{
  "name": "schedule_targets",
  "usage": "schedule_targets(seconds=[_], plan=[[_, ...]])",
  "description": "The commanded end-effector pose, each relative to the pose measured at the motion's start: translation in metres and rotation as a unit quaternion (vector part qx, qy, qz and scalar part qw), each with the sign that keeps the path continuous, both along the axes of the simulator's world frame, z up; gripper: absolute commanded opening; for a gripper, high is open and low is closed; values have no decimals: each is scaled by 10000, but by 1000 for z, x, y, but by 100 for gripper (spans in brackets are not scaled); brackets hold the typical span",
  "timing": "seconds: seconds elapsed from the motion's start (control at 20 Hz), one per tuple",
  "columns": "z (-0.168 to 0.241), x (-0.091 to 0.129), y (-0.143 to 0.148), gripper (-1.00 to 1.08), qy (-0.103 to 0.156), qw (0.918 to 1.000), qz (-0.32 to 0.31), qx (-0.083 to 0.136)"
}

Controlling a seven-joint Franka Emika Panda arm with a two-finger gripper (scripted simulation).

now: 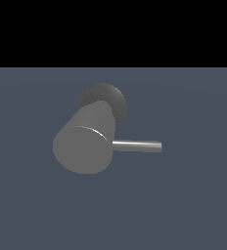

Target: Turn on the faucet by rotating a designated handle.

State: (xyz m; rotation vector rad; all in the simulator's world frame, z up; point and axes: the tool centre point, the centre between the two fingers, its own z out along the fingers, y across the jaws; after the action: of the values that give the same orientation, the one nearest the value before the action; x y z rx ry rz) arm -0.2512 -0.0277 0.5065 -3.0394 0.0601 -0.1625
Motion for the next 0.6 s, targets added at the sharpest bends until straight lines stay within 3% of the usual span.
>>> schedule_targets(seconds=[0.0,0.25,0.55], plan=[[3,0,-1,-100,-118,9996,39,255],[12,1,-4,-100,-464,9940,140,978],[27,4,-13,-100,-1001,9739,253,2021]])
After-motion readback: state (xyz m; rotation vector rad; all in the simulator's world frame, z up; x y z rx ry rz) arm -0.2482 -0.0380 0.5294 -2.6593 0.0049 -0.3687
